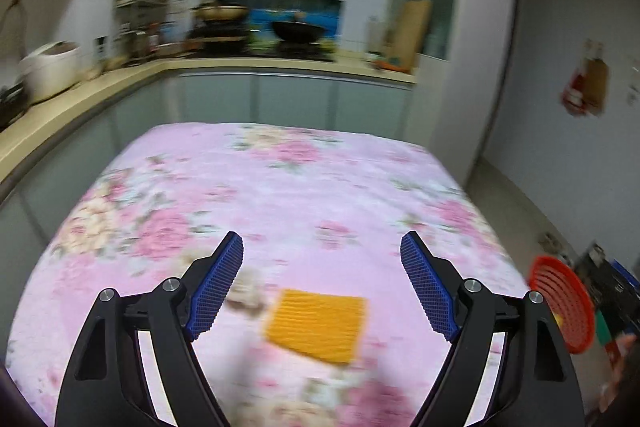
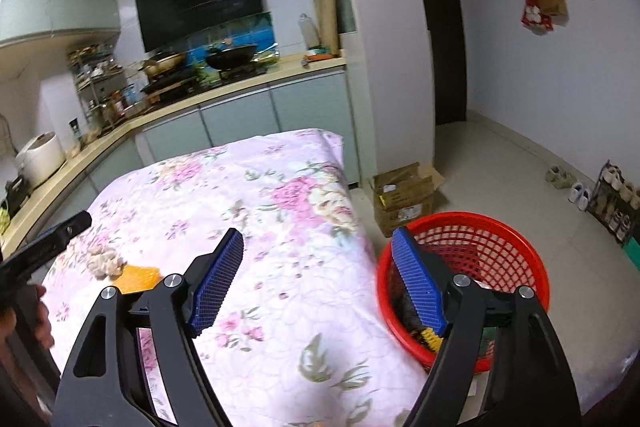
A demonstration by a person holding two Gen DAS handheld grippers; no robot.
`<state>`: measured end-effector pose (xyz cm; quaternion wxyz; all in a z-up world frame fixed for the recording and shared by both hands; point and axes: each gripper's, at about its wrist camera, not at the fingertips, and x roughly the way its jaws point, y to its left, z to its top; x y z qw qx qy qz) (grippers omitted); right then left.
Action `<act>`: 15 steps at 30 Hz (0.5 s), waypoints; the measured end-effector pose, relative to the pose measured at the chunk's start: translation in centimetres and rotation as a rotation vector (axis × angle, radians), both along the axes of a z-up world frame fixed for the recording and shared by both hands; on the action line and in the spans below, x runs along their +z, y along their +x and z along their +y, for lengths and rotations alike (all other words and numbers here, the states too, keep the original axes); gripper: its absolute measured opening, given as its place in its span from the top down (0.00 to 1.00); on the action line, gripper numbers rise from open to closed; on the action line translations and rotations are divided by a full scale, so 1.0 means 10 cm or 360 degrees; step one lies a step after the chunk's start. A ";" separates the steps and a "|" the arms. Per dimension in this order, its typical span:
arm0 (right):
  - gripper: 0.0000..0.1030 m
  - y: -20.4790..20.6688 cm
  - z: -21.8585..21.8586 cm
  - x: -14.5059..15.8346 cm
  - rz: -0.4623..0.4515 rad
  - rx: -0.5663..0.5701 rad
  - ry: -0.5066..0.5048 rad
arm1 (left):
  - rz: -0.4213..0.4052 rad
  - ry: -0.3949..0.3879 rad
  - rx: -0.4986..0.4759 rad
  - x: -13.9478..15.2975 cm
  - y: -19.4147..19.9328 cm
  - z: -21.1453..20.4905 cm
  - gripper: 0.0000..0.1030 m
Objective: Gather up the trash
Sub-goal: 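Move both tools back over the bed toward the white mesh bag and sponge, then grasp the white mesh bag with the left tool while the right tool grasps the yellow sponge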
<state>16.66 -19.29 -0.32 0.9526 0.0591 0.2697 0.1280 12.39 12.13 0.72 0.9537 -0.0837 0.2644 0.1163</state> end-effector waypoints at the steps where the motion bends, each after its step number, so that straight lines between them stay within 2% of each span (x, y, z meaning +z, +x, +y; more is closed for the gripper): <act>1: 0.26 -0.01 0.02 0.00 -0.0003 0.0007 -0.0002 | 0.0010 0.0021 0.0050 -0.01 -0.02 0.10 0.24; 3: 0.25 -0.03 0.07 0.00 -0.0006 0.0021 0.0002 | 0.0033 0.0036 0.0113 -0.05 -0.02 0.24 0.24; 7: 0.24 -0.03 0.18 -0.04 0.0017 0.0057 0.0001 | 0.0085 -0.0016 0.0222 -0.18 0.02 0.53 0.23; 10: 0.24 -0.04 0.26 -0.07 0.0038 0.0093 0.0003 | 0.0138 -0.0044 0.0253 -0.31 0.10 0.68 0.23; 15: 0.22 -0.06 0.39 -0.07 0.0054 0.0146 0.0014 | 0.0206 -0.0195 0.0275 -0.51 0.25 0.85 0.20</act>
